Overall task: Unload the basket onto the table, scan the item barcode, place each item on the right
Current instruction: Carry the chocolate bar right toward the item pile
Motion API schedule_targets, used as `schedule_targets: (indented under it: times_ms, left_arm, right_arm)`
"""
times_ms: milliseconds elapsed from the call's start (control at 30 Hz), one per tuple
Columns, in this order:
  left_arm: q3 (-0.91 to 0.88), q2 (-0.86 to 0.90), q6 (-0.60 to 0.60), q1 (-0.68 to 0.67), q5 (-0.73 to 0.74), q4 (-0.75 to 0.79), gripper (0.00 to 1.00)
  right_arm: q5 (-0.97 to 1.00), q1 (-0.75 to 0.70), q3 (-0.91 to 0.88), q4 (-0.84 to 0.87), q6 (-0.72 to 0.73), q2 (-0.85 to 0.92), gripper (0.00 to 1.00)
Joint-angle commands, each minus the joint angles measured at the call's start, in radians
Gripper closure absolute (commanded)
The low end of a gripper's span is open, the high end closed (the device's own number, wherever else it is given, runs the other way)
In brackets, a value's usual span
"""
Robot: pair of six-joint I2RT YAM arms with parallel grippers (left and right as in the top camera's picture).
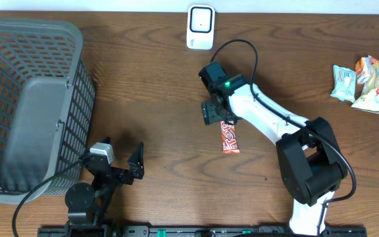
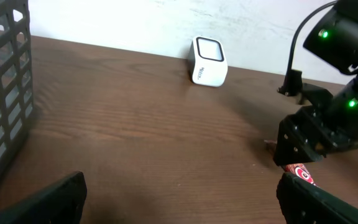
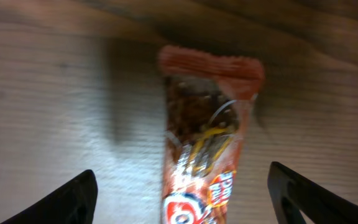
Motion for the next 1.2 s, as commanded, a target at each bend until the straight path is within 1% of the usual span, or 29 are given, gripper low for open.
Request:
schedule_targets:
  times_ms: [0,67,200,267,333,400,467,500,533,633,700,800,867,933,1133,1167]
  left_arm:
    - [-0.016,0.000,0.017,0.002,-0.002,-0.025,0.02]
    - [-0.016,0.000,0.017,0.002,-0.002,-0.025,0.02]
    - [-0.016,0.000,0.017,0.002,-0.002,-0.025,0.02]
    - [-0.016,0.000,0.017,0.002,-0.002,-0.025,0.02]
    - [-0.016,0.000,0.017,0.002,-0.002,-0.025,0.02]
    - [-0.016,0.000,0.017,0.002,-0.003,-0.025,0.02]
    - [-0.016,0.000,0.017,0.002,-0.003,-0.025,0.02]
    - [-0.016,0.000,0.017,0.002,-0.002,-0.025,0.02]
    - [-0.016,0.000,0.017,0.002,-0.002,-0.025,0.02]
    - [-0.016,0.000,0.017,0.002,-0.003,-0.025,0.02]
    - [-0.016,0.000,0.017,0.002,-0.002,-0.025,0.02]
    - [-0.016,0.000,0.017,0.002,-0.002,-0.025,0.02]
    - [-0.016,0.000,0.017,0.002,-0.003,-0.025,0.02]
    - [-0.016,0.000,0.017,0.002,-0.002,-0.025,0.02]
    - [-0.016,0.000,0.017,0.002,-0.003,-0.025,0.02]
    - [-0.016,0.000,0.017,0.002,-0.002,-0.025,0.02]
  right_arm:
    - [0.100,0.000,-0.054,0.026,-0.004,0.013,0.20]
    - [0.102,-0.003,-0.102,0.071,-0.004,0.013,0.23]
    - [0.093,-0.004,-0.182,0.158,-0.004,0.013,0.35]
    - [0.090,-0.002,-0.220,0.201,-0.007,0.013,0.39]
    - [0.090,0.004,-0.261,0.249,-0.025,0.013,0.53]
    - [0.090,0.008,-0.294,0.280,-0.052,0.014,0.76]
    - [0.082,0.009,-0.314,0.286,-0.064,0.014,0.93]
    - [0.056,0.009,-0.314,0.278,-0.064,0.014,0.99]
    - [0.000,0.006,-0.312,0.274,-0.065,0.014,0.99]
    - [-0.332,-0.031,-0.272,0.241,-0.114,0.008,0.99]
    - [-0.497,-0.066,-0.222,0.189,-0.117,0.006,0.99]
    - [-0.766,-0.142,-0.118,0.053,-0.127,0.006,0.99]
    - [-0.982,-0.196,-0.050,-0.068,-0.195,0.006,0.99]
    - [-1.145,-0.238,-0.005,-0.175,-0.259,0.006,0.99]
    - [-1.467,-0.313,0.015,-0.417,-0.274,0.006,0.98]
    - [-1.564,-0.323,0.015,-0.500,-0.273,0.006,0.99]
